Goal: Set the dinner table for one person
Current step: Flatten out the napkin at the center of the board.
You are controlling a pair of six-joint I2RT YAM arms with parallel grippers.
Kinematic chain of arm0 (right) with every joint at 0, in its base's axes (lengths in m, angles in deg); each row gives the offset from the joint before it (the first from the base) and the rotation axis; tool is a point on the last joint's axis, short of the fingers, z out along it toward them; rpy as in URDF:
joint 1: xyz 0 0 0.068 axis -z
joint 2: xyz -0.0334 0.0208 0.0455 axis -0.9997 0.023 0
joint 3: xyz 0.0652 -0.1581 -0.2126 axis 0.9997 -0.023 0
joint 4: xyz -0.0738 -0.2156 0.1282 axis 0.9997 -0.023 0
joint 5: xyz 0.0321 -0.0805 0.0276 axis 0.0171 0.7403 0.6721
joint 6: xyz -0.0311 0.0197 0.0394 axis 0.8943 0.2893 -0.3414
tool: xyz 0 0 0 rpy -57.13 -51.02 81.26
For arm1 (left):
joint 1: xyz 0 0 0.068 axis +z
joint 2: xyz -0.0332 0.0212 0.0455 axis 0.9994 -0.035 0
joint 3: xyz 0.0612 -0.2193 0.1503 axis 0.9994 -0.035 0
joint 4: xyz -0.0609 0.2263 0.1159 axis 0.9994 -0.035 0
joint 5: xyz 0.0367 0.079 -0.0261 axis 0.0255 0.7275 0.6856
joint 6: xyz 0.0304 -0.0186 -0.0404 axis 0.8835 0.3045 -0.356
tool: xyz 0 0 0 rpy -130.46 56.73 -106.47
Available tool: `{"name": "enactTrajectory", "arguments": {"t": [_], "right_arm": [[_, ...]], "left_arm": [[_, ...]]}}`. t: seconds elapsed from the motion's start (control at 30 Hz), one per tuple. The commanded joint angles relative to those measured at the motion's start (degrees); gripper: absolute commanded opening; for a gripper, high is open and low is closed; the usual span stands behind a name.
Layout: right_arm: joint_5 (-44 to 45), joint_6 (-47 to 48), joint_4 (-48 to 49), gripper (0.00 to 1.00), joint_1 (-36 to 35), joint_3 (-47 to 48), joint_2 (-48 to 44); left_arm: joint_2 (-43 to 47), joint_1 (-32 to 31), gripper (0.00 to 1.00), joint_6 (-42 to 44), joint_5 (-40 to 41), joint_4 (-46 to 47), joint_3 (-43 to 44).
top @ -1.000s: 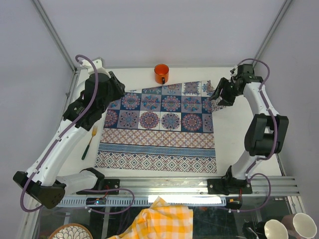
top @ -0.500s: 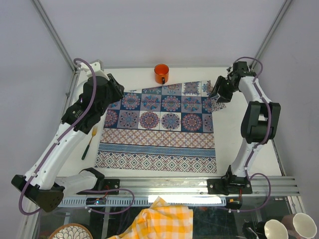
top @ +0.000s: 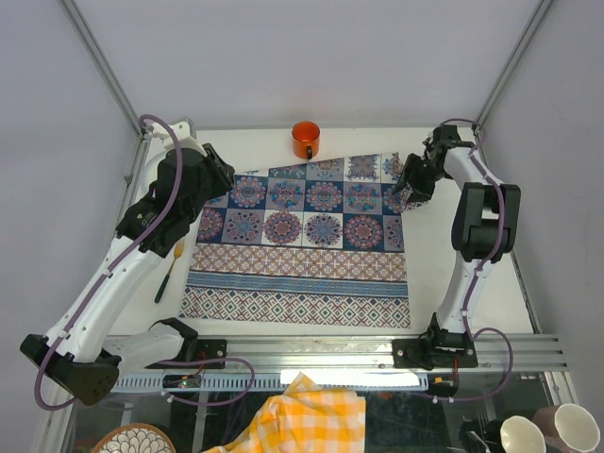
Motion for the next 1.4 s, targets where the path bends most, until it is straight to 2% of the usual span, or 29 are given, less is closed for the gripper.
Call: {"name": "enactTrajectory", "arguments": {"t": [0.0, 0.6, 0.77, 0.83, 0.9, 1.13, 1.37], "right_arm": [[0.7, 0.8, 3.6, 0.56, -0.4, 1.8, 1.1], [0.4, 1.2, 7.5, 0.55, -1.2, 2.4, 5.2], [-0.5, 1.5, 8.7, 0.35, -2.3, 2.4, 5.5], [-1.5, 1.8, 9.3, 0.21, -2.6, 2.4, 5.2], [-3.2, 1.9, 10.2, 0.01, -2.8, 2.0, 4.5], [-4.4, 1.9, 11.8, 0.00, -3.2, -2.0, -6.7], [-3.0, 1.8, 8.8, 0.00, -3.0, 0.3, -15.2]], "left_arm": [[1.9, 0.6, 0.29, -0.8, 0.6, 2.5, -0.6], [3.5, 0.6, 0.30, -1.2, 0.8, 2.5, -2.4], [3.3, 0.6, 0.31, -1.4, 0.6, 2.6, -2.7], [3.2, 0.6, 0.31, -1.5, 0.4, 2.5, -3.0], [3.1, 0.6, 0.31, -1.5, 0.4, 2.5, -3.3], [2.4, 0.6, 0.31, -0.9, 4.0, 2.5, -5.2], [-0.4, 0.6, 0.31, -2.0, 4.6, 2.5, -5.8]]}}
